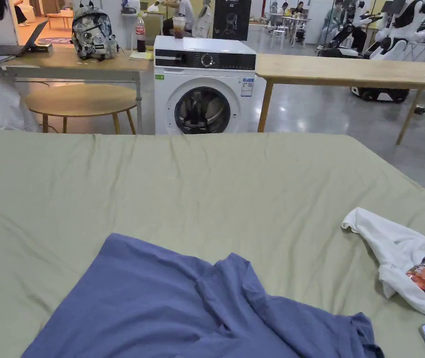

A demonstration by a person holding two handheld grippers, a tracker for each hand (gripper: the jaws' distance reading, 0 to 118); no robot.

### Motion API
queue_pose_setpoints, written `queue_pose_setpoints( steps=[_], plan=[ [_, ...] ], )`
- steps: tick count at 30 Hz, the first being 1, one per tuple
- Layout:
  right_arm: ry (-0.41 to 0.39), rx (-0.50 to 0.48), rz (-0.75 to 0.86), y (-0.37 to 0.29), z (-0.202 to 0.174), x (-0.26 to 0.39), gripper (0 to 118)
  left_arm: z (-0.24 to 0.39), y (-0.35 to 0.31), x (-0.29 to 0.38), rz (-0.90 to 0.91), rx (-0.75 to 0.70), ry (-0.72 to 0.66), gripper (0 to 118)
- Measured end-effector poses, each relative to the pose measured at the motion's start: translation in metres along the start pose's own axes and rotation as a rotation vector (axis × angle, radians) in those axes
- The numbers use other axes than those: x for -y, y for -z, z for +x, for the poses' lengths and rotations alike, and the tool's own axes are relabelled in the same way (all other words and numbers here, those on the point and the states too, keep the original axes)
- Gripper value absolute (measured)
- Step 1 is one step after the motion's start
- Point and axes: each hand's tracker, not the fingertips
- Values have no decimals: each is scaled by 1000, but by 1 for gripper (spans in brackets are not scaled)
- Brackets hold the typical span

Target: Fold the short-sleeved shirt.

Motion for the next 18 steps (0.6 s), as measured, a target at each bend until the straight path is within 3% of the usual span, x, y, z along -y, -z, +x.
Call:
queue_pose_setpoints(
  steps=[6, 7, 8, 9, 11, 18],
  plan=[
    [-14, -150, 80, -6, -24, -39, 57, 36, -14, -34, 177, 18, 65, 56],
    [-8, -185, 84, -4, -27, -42, 52, 40, -14, -36, 198, 27, 84, 56],
    [2, -212, 90, -2, -30, -44, 32, 44, -14, -37, 209, 44, 95, 52],
    [3, -202, 90, 4, -31, -44, 13, 45, -12, -39, 190, 50, 83, 40],
    [-9, -191, 82, 8, -39, -45, 0, 46, -6, -38, 158, 59, 65, 0],
    [-4, -216, 63, 9, -45, -44, 0, 30, -9, -36, 122, 38, 4, 0]
  ],
)
